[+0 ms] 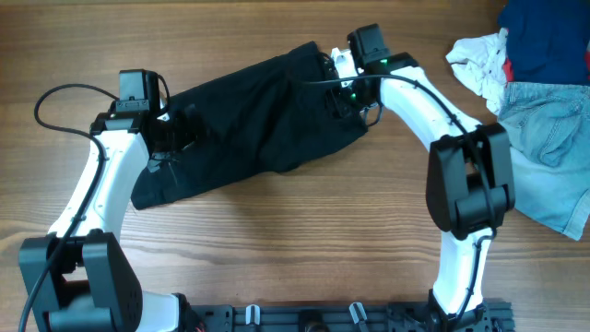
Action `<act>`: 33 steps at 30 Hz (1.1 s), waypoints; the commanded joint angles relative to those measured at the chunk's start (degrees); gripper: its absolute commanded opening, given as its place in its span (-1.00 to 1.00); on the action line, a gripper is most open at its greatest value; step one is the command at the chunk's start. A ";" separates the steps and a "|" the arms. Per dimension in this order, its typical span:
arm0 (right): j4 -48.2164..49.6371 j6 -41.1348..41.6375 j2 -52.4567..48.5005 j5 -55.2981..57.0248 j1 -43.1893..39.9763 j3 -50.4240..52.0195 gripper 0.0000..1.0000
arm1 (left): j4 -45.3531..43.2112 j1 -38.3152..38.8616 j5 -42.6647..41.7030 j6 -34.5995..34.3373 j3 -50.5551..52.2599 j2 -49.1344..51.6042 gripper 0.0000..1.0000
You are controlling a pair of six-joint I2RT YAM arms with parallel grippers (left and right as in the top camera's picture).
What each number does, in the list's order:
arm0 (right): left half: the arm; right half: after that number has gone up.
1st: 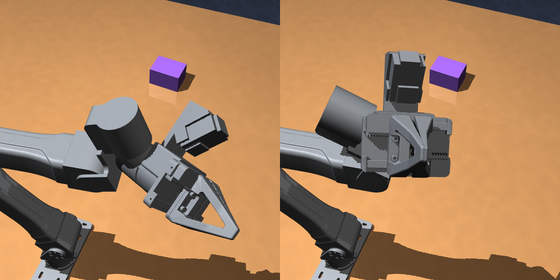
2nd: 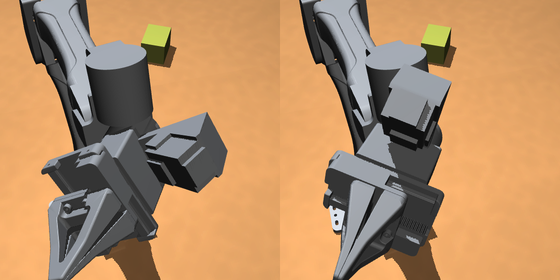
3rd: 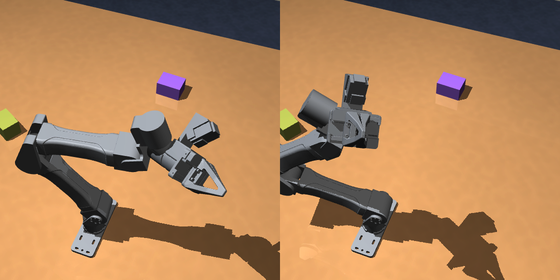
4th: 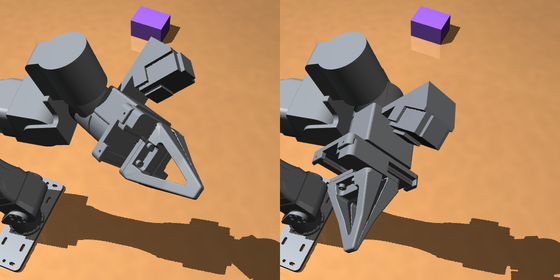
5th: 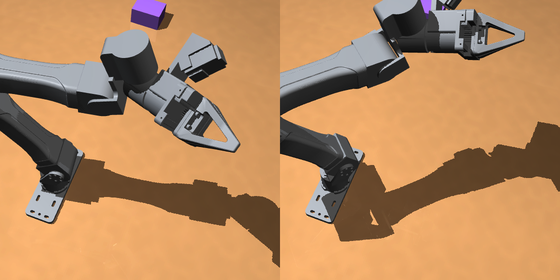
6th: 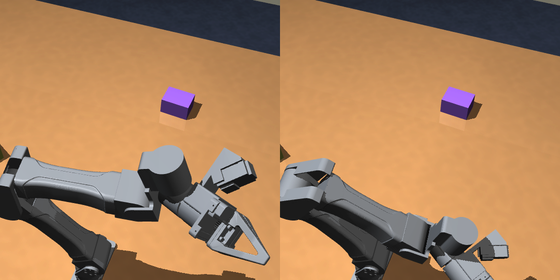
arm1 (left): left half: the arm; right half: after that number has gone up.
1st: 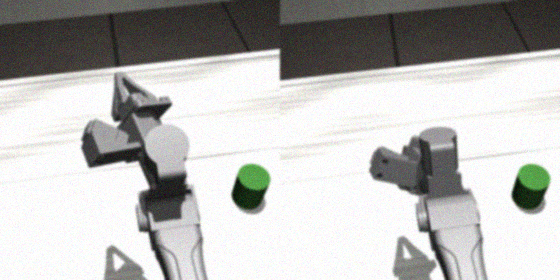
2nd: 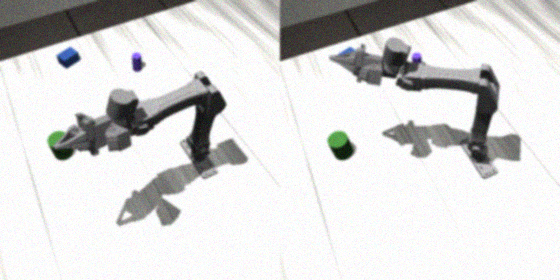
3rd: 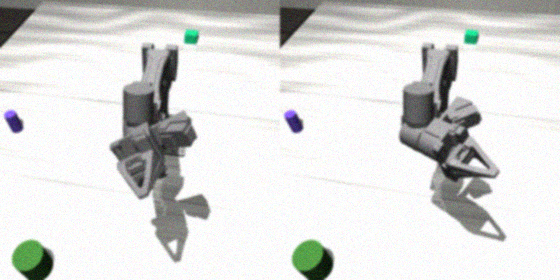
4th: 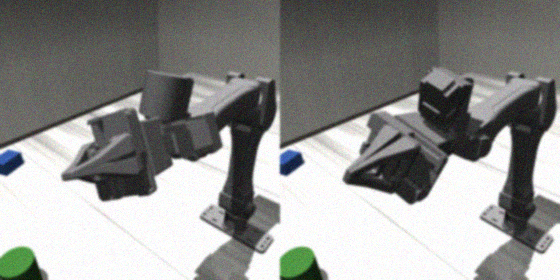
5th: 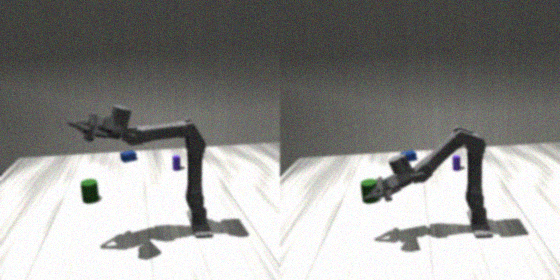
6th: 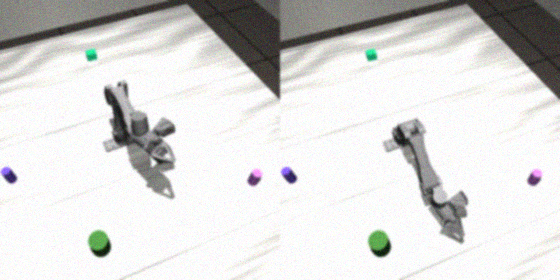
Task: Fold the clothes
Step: 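Pull the right end up-right with the right gripper to straighten the fold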
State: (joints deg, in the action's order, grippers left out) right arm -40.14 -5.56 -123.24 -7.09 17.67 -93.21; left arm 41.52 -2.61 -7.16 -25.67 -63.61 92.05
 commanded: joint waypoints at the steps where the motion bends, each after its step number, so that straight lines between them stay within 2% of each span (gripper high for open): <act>1: 1.64 3.30 -4.07 9.20 0.52 -0.85 0.50 | -0.17 0.26 -0.44 -0.46 -0.68 0.59 0.99; 6: 5.11 4.20 -6.05 9.66 0.48 -0.85 0.50 | -0.20 0.26 -0.44 -0.28 -0.68 0.59 1.00; 10: 5.55 4.74 -7.98 7.28 0.48 -0.85 0.36 | -0.50 0.26 -0.44 -0.28 -0.68 0.59 1.00; 11: 5.22 5.53 -8.35 6.60 0.39 -0.85 0.18 | -0.48 0.26 -0.44 -0.31 -0.68 0.59 0.99; 12: 4.68 6.64 -8.37 5.62 0.28 -0.85 -0.46 | -0.48 0.26 -0.44 -0.28 -0.68 0.59 0.99; 13: 4.28 7.50 -8.41 4.55 0.17 -0.85 -0.87 | -0.48 0.26 -0.44 -0.28 -0.68 0.59 1.00; 17: 3.37 8.44 -8.33 -0.61 -0.42 -0.85 -0.92 | -0.48 0.26 -0.44 -0.28 -0.68 0.59 1.00; 22: 2.95 10.51 -7.56 -1.18 -3.02 -0.94 -0.92 | -0.57 0.26 -0.46 -0.31 -0.68 0.59 1.00; 33: -1.95 10.45 -3.93 -7.04 -20.35 -0.98 -0.91 | -0.28 0.26 -0.50 -0.35 -0.68 0.59 1.00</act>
State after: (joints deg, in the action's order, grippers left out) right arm -39.88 4.14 -128.29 -14.17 2.55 -94.45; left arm 41.15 -2.61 -7.16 -25.67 -63.61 92.05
